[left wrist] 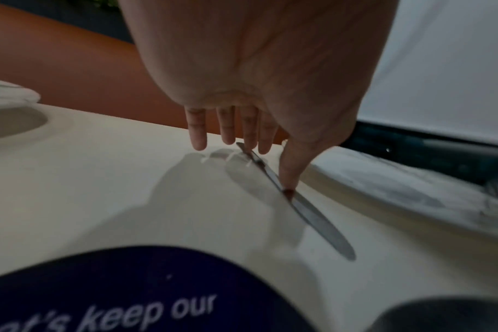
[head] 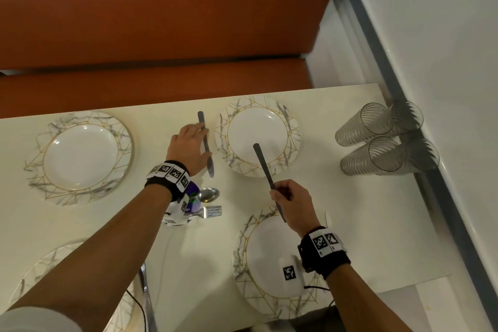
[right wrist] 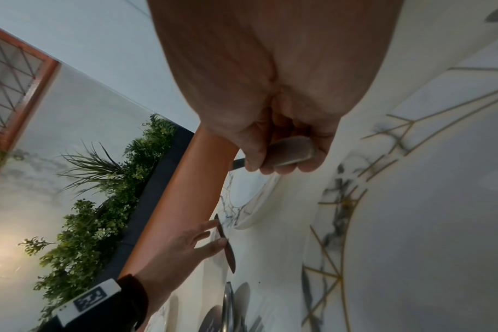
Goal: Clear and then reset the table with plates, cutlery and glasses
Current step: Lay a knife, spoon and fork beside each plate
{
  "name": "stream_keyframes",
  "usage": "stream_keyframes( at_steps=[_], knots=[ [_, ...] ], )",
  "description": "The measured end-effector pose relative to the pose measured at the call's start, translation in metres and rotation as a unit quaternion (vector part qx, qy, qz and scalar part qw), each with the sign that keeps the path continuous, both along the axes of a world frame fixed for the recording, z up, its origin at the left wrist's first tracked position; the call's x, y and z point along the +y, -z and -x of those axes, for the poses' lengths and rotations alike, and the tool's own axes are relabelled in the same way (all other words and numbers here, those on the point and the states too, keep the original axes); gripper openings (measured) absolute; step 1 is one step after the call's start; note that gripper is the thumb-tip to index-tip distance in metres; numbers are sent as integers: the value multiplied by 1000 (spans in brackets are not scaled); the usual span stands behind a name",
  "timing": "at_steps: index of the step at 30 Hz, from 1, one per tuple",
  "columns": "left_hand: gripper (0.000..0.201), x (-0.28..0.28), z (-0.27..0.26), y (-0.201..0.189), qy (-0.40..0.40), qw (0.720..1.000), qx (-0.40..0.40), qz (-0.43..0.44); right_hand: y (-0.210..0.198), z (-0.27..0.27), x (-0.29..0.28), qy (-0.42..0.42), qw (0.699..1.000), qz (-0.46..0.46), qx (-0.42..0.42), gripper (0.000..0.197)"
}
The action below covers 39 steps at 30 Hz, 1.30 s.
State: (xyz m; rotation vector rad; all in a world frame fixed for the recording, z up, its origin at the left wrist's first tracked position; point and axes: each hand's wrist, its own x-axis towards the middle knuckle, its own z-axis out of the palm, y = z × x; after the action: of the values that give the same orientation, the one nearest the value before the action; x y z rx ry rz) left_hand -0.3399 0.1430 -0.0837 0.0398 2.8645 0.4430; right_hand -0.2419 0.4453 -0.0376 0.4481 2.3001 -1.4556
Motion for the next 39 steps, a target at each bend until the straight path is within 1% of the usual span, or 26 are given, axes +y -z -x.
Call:
stream_keyframes(
  at_steps=[2, 11, 16, 22, 23, 25, 27, 29, 33, 35, 37, 39],
  knots=[
    [69, 1, -2, 2, 8, 1000, -14, 8, 0, 0, -1, -2, 1000, -4, 1, 7],
    [68, 6, 11, -2, 8, 999, -26, 32, 2, -2, -3, -2, 1000, -2, 2, 9],
    [68, 6, 12, -4, 8, 999, -27, 30, 3, -3, -3, -4, 1000, -4, 1, 8],
    [67, -2, -3, -12, -7, 1000, -4, -30, 0, 1, -17, -5, 1000, 25, 11, 9],
    [65, -4, -9, -15, -15, 999, 8, -41, -1, 1, -23, -8, 999, 28, 16, 10],
    [54, -6, -24, -20, -25, 996, 40, -80, -2, 2, -38, -12, 999, 35, 26, 9],
    [39, -7, -40, -28, -26, 990, 65, -126, -3, 2, -58, -16, 998, 43, 32, 9],
    [30, -10, -58, -35, -36, 982, 66, -172, -3, 1, -81, -24, 998, 46, 34, 9],
    [28, -20, -95, -49, -75, 966, 66, -237, 0, -10, -134, -49, 996, 44, 63, 8],
    [28, -30, -113, -56, -128, 945, 64, -294, 1, -19, -164, -61, 995, 47, 69, 6],
    [28, -46, -129, -61, -183, 918, 67, -346, 1, -29, -194, -70, 994, 44, 72, 8],
    [30, -70, -143, -61, -229, 893, 76, -380, 0, -42, -226, -75, 993, 69, 63, 10]
  ],
)
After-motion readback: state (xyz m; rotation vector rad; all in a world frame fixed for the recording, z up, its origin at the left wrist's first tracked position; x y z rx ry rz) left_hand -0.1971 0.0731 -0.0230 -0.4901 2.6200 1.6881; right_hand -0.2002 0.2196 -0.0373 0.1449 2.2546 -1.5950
